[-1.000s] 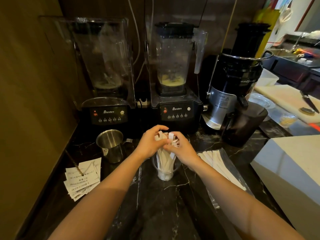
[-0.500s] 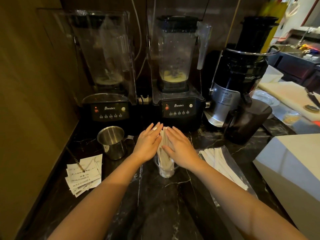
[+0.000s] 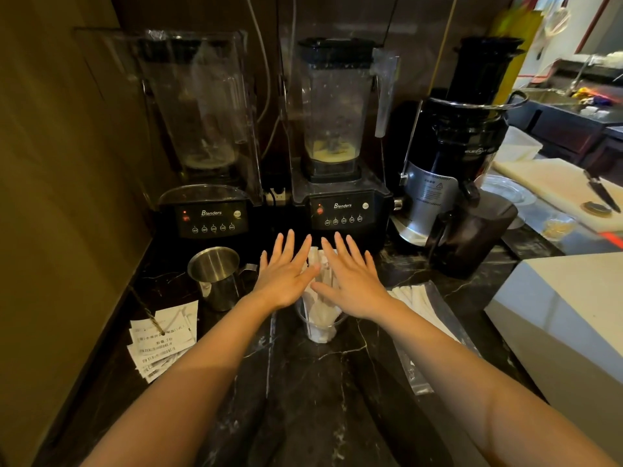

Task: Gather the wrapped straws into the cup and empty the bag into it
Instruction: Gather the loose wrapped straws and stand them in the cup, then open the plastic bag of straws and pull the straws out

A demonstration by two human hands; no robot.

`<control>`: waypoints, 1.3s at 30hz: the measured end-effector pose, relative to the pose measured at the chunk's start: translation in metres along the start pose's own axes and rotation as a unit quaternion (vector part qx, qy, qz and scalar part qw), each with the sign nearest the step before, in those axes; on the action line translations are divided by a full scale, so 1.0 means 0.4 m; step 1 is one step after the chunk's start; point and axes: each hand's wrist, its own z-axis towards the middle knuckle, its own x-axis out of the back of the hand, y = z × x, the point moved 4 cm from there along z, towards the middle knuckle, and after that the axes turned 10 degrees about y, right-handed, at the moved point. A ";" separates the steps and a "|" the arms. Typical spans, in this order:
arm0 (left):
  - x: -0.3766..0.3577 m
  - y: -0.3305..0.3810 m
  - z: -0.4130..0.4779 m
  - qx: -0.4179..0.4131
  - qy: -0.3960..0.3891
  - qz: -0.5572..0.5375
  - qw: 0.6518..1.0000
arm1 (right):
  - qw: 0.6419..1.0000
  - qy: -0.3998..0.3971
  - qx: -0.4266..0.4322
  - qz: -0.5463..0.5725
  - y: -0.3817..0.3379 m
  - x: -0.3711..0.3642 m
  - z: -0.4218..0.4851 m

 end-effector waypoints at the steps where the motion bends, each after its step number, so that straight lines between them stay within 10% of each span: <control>1: 0.008 0.004 0.000 -0.001 0.008 -0.002 1.000 | 1.000 0.004 -0.007 0.001 0.004 0.009 -0.001; 25: -0.123 0.376 -0.030 -0.137 -0.013 -0.002 0.990 | 0.972 0.068 -0.217 0.064 0.369 0.173 -0.232; 39: -0.352 0.321 -0.121 0.067 -0.108 -0.008 0.992 | 0.937 -0.019 -0.333 0.103 0.489 0.016 -0.340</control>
